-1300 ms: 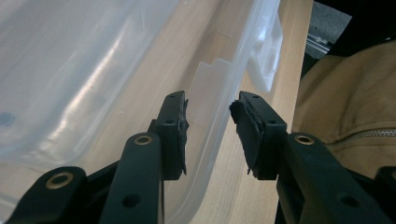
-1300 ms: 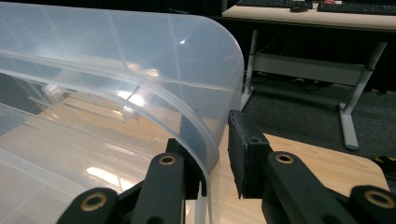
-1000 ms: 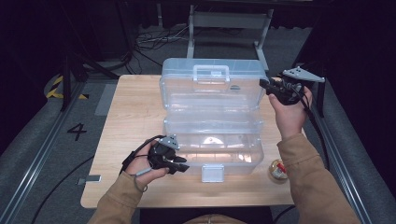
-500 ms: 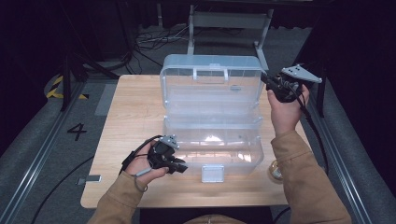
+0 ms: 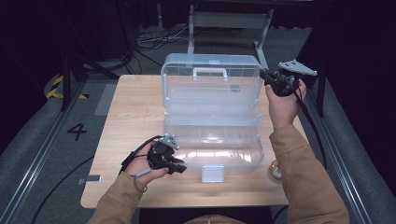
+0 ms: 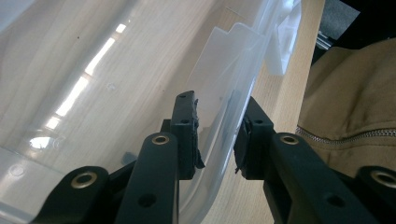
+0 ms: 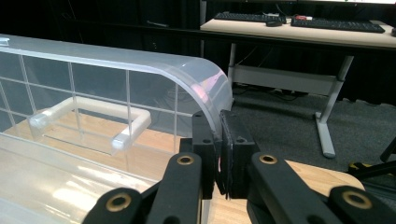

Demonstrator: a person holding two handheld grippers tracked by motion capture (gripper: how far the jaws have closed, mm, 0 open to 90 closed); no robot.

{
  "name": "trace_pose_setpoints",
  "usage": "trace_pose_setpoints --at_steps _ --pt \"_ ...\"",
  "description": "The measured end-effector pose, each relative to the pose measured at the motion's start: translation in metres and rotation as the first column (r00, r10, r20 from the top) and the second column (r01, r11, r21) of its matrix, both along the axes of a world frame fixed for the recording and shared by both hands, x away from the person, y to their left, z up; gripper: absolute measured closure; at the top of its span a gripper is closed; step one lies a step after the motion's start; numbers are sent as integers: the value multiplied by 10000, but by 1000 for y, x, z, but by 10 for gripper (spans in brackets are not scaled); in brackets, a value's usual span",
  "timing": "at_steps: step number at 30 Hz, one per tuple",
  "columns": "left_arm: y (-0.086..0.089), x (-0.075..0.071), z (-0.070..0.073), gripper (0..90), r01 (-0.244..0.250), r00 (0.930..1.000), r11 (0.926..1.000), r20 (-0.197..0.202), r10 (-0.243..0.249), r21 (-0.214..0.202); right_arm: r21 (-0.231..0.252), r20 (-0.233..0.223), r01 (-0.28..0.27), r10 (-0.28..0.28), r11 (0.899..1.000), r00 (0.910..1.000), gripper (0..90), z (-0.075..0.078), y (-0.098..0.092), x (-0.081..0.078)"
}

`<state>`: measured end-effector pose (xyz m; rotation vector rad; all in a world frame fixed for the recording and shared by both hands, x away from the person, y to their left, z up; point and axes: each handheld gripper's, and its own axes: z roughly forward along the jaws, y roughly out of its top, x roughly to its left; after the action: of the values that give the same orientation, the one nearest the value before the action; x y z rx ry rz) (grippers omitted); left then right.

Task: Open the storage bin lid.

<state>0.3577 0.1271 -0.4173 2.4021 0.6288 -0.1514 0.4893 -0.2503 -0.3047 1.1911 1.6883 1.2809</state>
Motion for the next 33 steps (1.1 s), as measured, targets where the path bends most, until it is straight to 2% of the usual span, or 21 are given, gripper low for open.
trace_pose_setpoints --at_steps 15,21,24,26,33 --pt "-1 0 0 730 -25 10000 10000 46 25 81 86 -362 -82 85 9999 9993 861 -3 -1 21" --pt "-1 -2 0 731 -63 9999 9999 154 62 111 199 -659 -108 121 9997 9978 862 -5 -1 33" --pt "-1 -2 -1 731 -47 9999 10000 148 46 69 183 -753 -104 117 9998 9971 862 -6 -1 36" --pt "0 -2 -2 733 36 9996 10000 294 -34 -59 244 -887 -156 177 9996 9959 862 -6 -2 40" --pt "0 -4 -2 731 -73 9995 10000 313 74 -29 339 -1111 -175 212 9993 9936 862 -9 -2 49"
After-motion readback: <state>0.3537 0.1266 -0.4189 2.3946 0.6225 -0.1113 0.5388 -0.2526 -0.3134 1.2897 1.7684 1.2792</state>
